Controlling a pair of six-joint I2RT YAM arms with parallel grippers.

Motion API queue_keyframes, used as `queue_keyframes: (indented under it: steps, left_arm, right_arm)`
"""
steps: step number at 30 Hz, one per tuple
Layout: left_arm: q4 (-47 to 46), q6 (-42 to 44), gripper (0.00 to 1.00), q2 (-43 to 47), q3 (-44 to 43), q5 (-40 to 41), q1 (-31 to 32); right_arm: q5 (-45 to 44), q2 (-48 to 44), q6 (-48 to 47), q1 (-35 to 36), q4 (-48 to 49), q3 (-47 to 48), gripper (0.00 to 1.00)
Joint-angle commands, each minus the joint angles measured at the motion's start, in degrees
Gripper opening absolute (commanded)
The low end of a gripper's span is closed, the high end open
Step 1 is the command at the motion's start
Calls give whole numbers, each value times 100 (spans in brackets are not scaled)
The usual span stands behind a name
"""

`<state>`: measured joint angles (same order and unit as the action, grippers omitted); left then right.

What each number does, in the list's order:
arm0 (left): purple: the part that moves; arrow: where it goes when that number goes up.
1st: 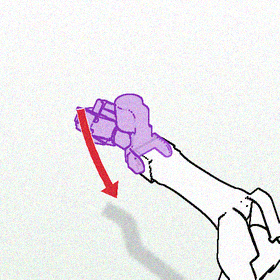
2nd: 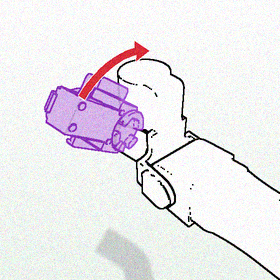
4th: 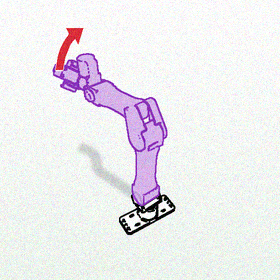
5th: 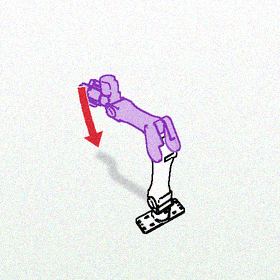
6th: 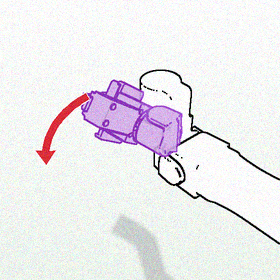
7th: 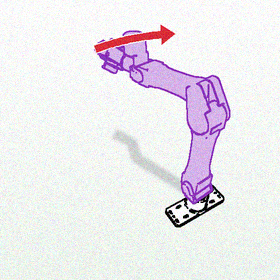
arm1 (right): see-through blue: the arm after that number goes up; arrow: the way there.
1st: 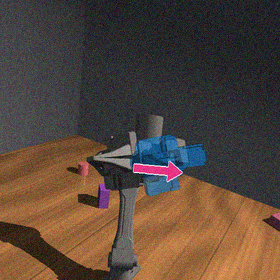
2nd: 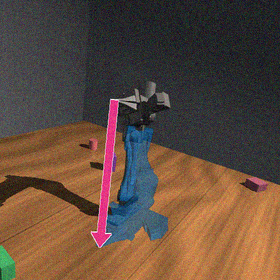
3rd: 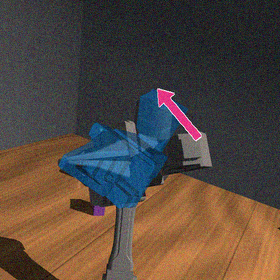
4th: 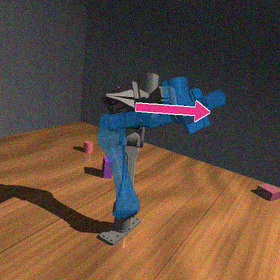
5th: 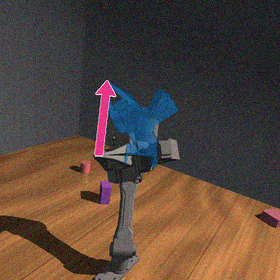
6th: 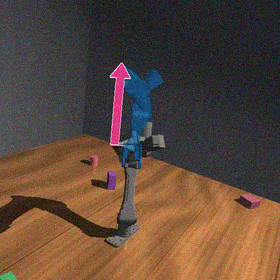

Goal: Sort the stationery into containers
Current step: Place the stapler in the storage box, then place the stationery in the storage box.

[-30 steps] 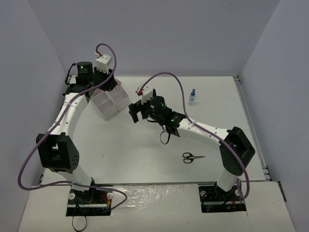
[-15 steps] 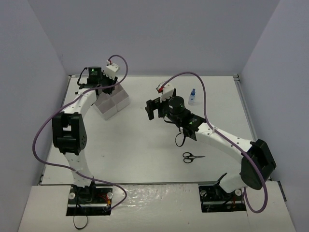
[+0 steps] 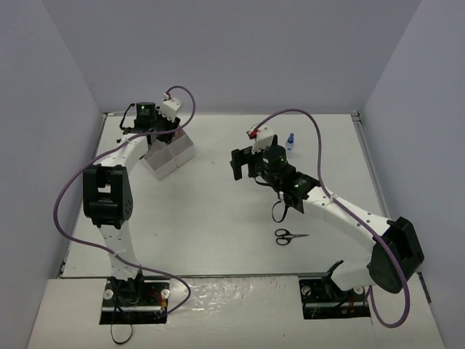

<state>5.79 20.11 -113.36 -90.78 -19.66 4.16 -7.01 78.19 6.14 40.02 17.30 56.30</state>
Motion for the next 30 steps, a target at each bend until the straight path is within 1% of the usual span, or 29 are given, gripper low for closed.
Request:
queue_keyframes:
  steps: [1, 3, 5, 8, 12, 15, 17, 20, 23, 25, 30]
  left_arm:
    - [-352, -191, 53, 561, -198, -84, -38]
    - [-103, -326, 57, 609, -331, -218, -36]
    - [67, -440, 63, 660, -457, -313, -30]
    - [134, -798, 68, 850, -529, -373, -38]
    - [537, -1151, 68, 1037, -768, -554, -38]
    - [1042, -1346, 68, 1221, -1014, -775, -30]
    - [1266, -1369, 68, 1446, -1059, -898, -32]
    - [1480, -1135, 69, 1849, -949, -1128, -54]
    - [1614, -988, 70, 2101, -818, -1153, -81]
    - [1730, -943, 70, 2267, -690, -1178, -106]
    - [1662, -887, 70, 2625, -56, -1216, -197]
  right_arm:
    - [-1218, -86, 253, -386, -530, 505, 100]
    - [-1447, 6, 483, -695, -808, 672, 100]
    - [-1492, 142, 791, -1046, -1083, 868, 100]
    - [-1669, 419, 949, -1602, -1185, 1060, 100]
    - [-1420, 1208, 943, -2225, -1176, 1566, 100]
    - [-988, 1900, 881, -2557, -1176, 2023, 96]
    - [-866, 2215, 819, -2637, -1166, 2227, 93]
    - [-865, 2651, 649, -2677, -1073, 2478, 93]
    - [-821, 2965, 560, -2683, -960, 2578, 93]
    - [-763, 3190, 515, -2683, -941, 2700, 93]
    - [-582, 3518, 519, -2692, -799, 2835, 86]
